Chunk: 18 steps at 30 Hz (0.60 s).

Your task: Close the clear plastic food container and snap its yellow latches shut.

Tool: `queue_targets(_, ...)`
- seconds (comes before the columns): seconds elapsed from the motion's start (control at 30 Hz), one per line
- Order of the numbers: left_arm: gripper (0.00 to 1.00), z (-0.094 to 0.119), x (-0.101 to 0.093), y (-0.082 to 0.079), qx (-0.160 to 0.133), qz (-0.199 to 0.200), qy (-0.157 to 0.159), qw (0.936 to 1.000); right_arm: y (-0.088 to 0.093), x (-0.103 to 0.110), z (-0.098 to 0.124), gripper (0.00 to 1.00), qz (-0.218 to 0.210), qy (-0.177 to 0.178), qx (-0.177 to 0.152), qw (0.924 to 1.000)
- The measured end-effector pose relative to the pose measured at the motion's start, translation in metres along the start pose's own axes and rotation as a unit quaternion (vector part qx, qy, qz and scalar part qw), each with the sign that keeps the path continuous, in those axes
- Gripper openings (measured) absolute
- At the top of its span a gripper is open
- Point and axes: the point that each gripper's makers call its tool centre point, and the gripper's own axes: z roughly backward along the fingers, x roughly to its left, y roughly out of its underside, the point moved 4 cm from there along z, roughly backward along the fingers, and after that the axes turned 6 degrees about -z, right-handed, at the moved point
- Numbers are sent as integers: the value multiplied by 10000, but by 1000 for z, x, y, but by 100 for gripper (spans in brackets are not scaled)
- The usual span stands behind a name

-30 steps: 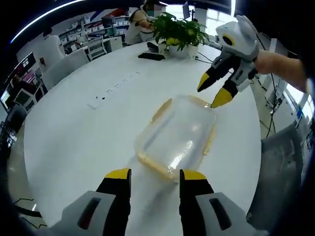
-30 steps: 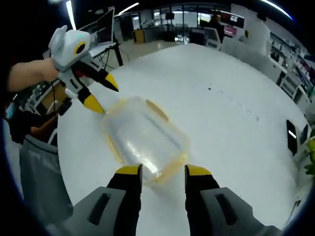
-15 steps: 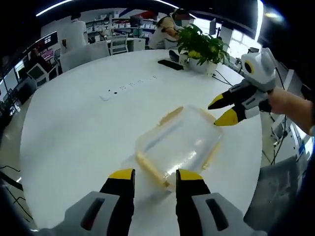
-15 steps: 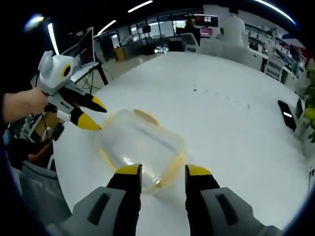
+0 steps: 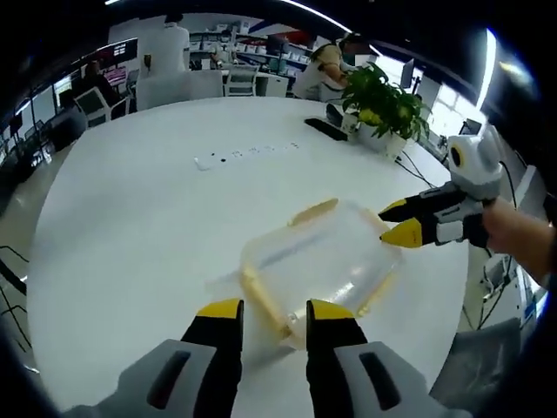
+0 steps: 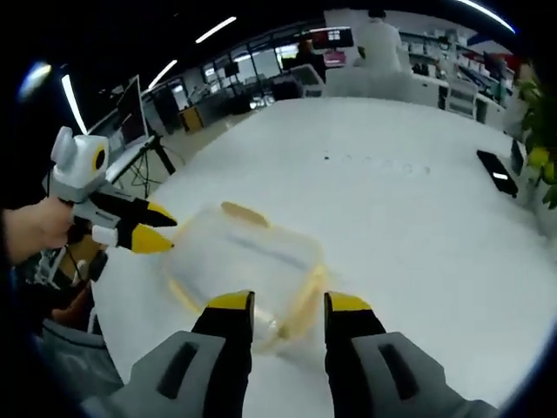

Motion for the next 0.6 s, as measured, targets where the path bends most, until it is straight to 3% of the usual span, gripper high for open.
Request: queue_targets(0.6, 18, -4, -6, 3, -193, 913, -33, 9956, 5, 3, 2, 26, -493, 1, -256, 9985)
